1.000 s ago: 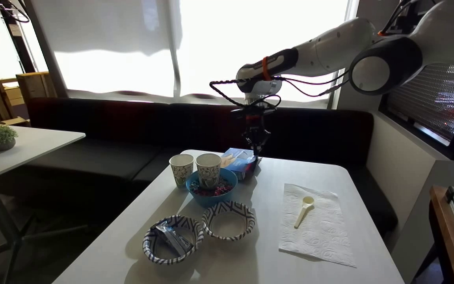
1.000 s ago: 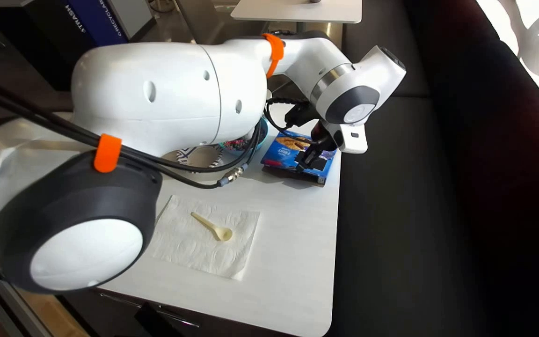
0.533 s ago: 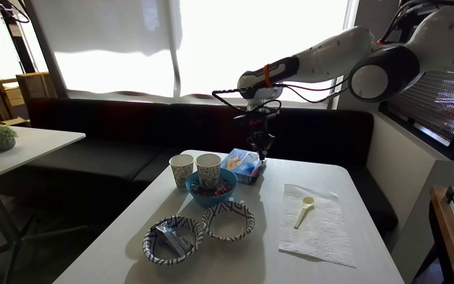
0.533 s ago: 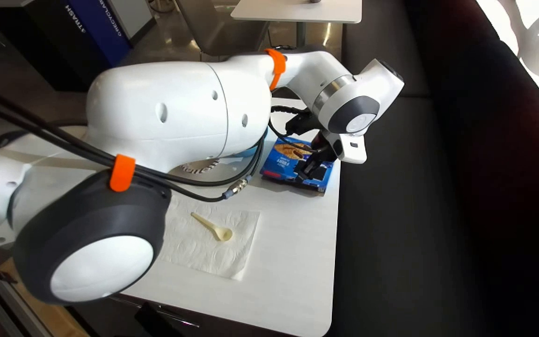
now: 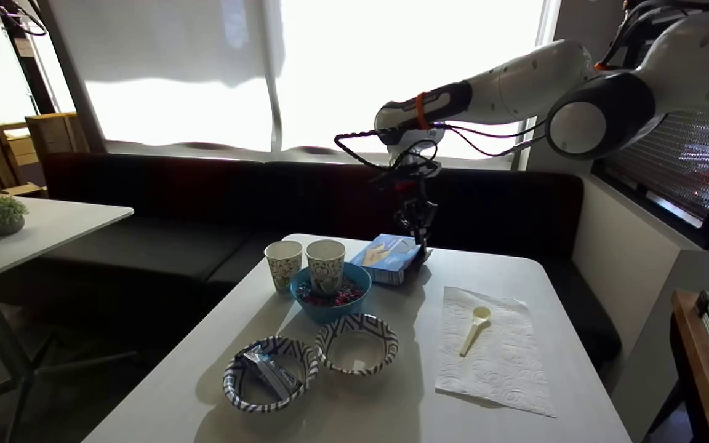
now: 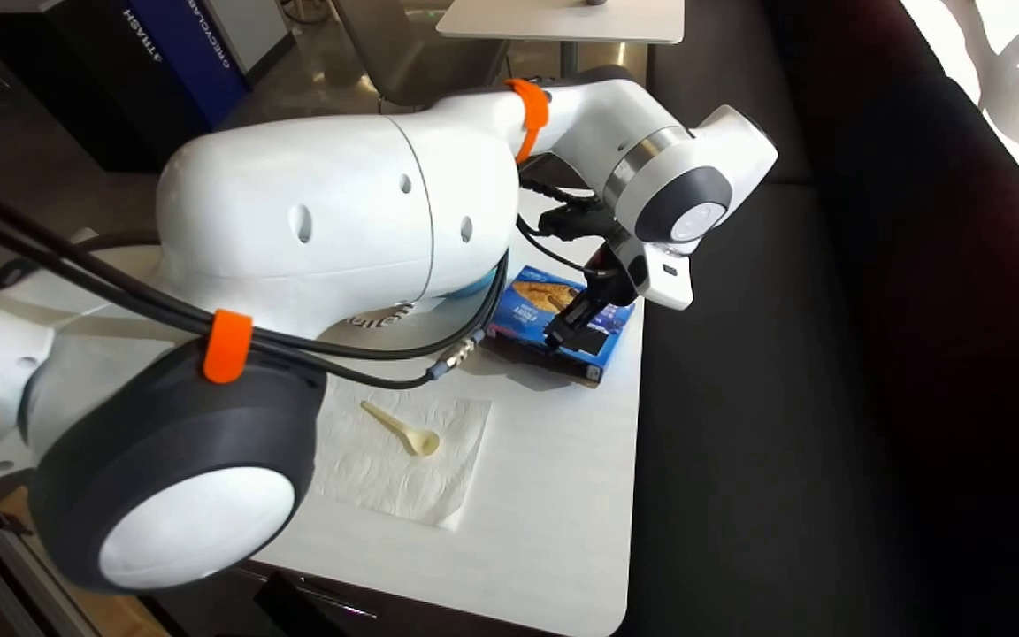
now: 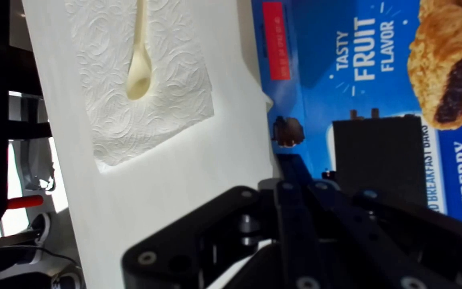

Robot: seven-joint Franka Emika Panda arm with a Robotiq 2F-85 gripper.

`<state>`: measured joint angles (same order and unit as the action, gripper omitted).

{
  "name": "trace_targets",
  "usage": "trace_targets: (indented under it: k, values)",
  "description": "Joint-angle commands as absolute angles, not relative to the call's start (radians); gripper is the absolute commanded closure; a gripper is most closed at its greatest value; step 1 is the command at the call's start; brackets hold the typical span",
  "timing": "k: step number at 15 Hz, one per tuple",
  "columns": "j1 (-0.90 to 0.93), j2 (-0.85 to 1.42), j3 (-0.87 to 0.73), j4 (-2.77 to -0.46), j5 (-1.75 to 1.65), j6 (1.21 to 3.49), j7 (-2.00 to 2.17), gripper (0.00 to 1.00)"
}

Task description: Move the box to the right

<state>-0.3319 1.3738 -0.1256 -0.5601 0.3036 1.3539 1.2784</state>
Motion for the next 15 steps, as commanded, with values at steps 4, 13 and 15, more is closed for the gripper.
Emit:
trace_targets:
  k: [4, 13, 15]
  values:
    - [-0.376, 1.450, -0.093, -0.480, 0.308, 1.231, 1.516, 1.00]
    - [-0.414, 1.523, -0.032, -0.373, 0.315, 1.379, 1.613, 1.00]
    - [-0.418, 1.512, -0.008, -0.405, 0.322, 1.468, 1.602, 1.00]
